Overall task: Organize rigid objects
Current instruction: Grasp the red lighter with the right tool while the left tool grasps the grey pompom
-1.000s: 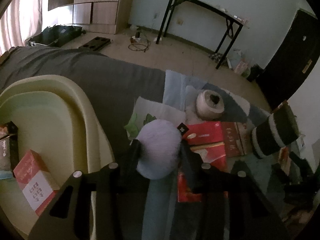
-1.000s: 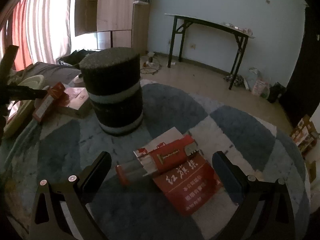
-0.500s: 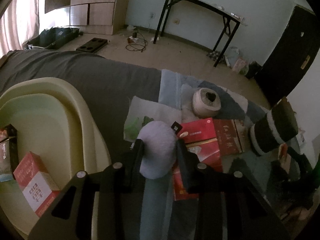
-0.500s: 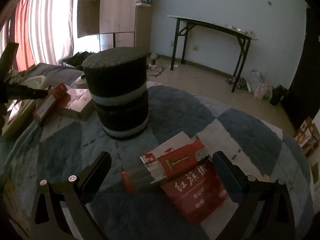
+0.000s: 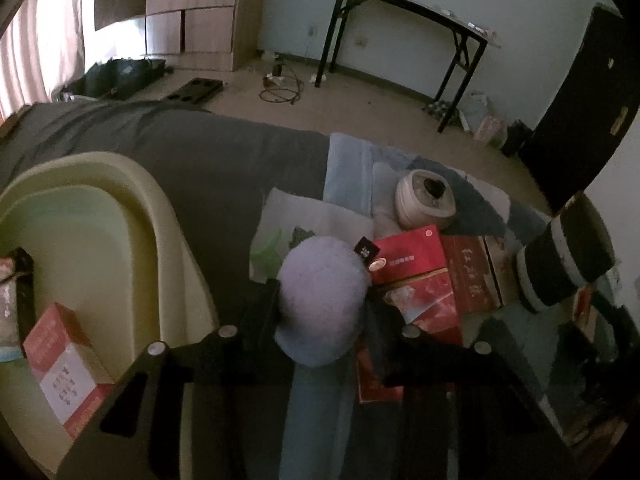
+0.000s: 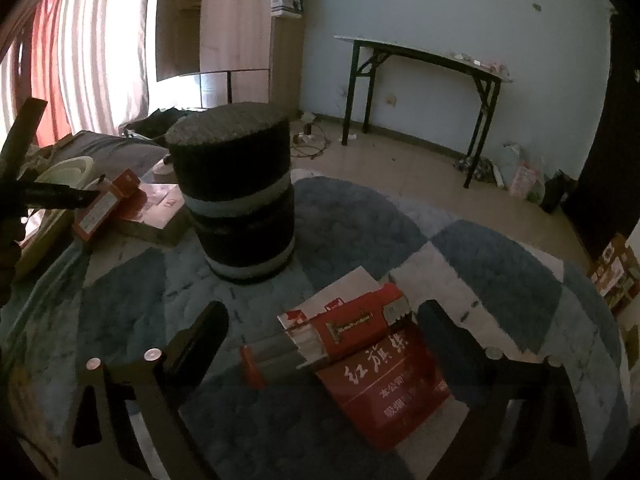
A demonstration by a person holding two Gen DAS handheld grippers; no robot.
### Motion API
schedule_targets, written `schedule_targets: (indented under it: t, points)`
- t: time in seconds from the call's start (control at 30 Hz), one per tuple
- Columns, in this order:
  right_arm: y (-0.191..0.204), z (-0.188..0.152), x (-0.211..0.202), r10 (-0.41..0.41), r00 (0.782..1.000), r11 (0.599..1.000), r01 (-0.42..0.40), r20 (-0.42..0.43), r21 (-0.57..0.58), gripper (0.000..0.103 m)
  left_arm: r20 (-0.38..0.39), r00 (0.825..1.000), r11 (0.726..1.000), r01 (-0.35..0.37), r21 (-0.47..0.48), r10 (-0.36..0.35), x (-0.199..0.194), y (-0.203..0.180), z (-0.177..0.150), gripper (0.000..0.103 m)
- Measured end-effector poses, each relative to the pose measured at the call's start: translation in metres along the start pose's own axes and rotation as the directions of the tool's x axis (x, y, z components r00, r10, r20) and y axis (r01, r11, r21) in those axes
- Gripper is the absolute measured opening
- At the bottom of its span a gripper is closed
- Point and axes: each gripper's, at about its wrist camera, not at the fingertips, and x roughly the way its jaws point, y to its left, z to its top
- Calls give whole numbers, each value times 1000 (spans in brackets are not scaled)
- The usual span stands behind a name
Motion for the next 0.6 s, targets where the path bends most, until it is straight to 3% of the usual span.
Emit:
schedule_targets:
  t: [0.13,0.6]
  points:
    - [1,-1,4,-17,1000,1000,16,-18,-20,81,1,1000,1000,9,-4,-9,-2,1,0,40]
    - [-15,4,-10,-5,1000,998,5,4,61,80,20,995,995,97,-1,-97,-22,-5,3,40]
